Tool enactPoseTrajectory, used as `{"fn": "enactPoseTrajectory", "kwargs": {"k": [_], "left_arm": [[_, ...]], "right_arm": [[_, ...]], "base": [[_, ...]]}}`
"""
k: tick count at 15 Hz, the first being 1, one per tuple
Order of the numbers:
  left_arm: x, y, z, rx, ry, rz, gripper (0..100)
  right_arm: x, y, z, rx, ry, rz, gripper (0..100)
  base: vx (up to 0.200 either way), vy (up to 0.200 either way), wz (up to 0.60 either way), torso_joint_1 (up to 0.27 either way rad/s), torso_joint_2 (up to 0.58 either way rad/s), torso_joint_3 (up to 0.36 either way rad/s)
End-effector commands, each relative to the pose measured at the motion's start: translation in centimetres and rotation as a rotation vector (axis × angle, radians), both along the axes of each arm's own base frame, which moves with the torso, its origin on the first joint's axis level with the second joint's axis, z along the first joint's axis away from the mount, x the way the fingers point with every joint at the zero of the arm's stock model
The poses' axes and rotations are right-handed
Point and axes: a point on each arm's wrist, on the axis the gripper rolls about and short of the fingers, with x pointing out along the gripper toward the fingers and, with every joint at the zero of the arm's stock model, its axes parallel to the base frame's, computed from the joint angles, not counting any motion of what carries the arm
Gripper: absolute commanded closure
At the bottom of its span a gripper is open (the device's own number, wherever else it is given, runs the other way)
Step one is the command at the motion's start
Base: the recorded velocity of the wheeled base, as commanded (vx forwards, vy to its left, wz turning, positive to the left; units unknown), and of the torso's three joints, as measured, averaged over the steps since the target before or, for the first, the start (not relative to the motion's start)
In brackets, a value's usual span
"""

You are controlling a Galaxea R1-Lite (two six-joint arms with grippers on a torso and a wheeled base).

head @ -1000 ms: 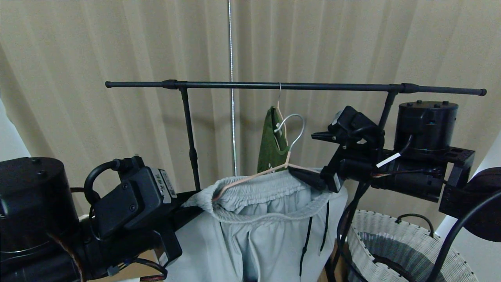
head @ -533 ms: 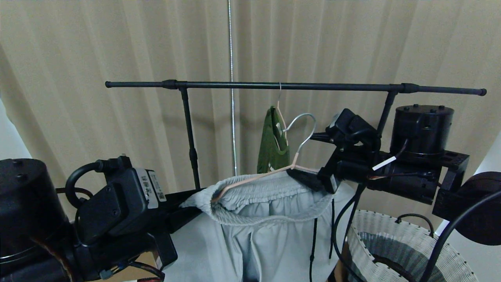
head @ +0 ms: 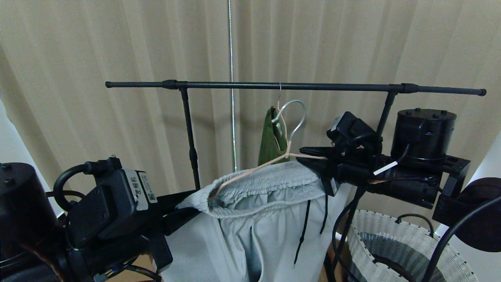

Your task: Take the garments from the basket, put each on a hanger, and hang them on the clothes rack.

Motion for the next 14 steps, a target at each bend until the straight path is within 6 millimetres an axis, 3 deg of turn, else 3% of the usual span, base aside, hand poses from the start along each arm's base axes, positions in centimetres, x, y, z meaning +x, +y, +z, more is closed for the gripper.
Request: {"fn": "enactPoseTrajectory", "kwargs": {"k": [1,6,7,14], "left_arm": [[0.0,0.0,-0.1,-0.003,0.009,0.002,100],[0.1,0.1,-0.3,-0.008,0.033,0.013,100],[0.1,0.1,-0.3,-0.008,0.033,0.014,0],[0.3,0.5,-0.8,-0.021,0.073,0.044,0]], "right_arm": [[-0.1,0.0,0.1,0.001,-0.002,-0.001,100],[-0.3,-0.1,0.8,0.011,-0.025,-0.002,100],[-0.4,-0.2,0.8,0.011,-0.025,-0.003,100],[-0.4,-2.4,2.8,0.024,-0.081,-0.162,100]], "base": [[0.0,0.0,0.0,0.0,0.0,0.0],[0.0,0.0,0.0,0.0,0.0,0.0],[0.0,0.0,0.0,0.0,0.0,0.0],[0.0,0.0,0.0,0.0,0.0,0.0]]}}
